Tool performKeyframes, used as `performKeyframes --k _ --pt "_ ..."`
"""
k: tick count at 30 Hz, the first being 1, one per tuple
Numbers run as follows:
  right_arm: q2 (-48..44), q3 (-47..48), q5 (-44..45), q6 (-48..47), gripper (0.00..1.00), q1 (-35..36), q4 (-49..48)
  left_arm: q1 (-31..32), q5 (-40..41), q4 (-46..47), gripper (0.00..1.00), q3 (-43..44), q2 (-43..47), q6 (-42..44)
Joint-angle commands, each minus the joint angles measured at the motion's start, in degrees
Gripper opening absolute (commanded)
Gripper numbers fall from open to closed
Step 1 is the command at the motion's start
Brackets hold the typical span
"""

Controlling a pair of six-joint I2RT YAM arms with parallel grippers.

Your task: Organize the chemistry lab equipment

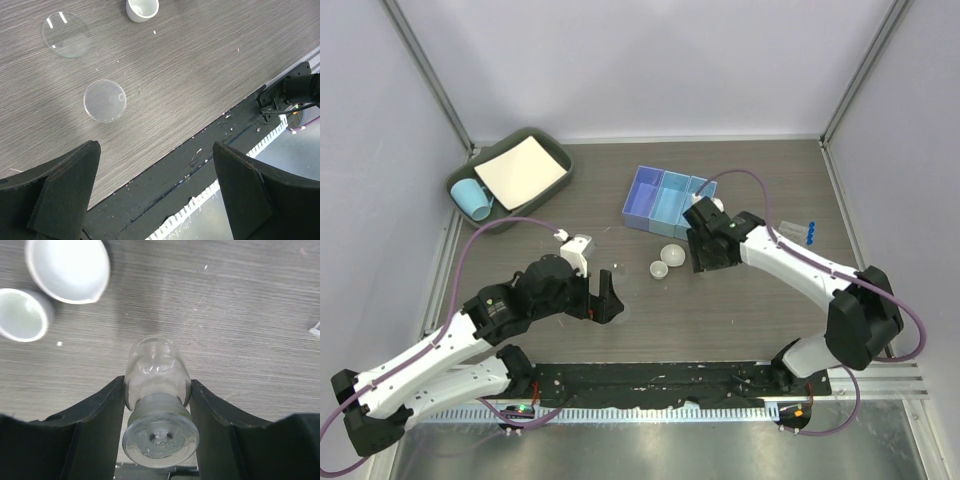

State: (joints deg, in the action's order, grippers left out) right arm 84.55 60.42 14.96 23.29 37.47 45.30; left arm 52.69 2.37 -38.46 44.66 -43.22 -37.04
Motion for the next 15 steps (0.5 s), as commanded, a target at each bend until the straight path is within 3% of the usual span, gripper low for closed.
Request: performKeyframes --k 1,7,15 --pt "-4.49 9.79 2.26 -0.26 0.25 1.46 5.41 -0.30 -0.08 0.84 1.00 -0.10 0.59 0.30" --pt "-0.80 20.25 5.69 -1.40 0.25 1.55 8.31 -0.30 -0.35 0.84 1.00 -0.10 0.95 0.30" --pt "12.47 32.38 6.67 -2.46 0.24 -2.40 7.35 -0.21 -0.26 0.58 1.00 -0.72 2.88 -0.14"
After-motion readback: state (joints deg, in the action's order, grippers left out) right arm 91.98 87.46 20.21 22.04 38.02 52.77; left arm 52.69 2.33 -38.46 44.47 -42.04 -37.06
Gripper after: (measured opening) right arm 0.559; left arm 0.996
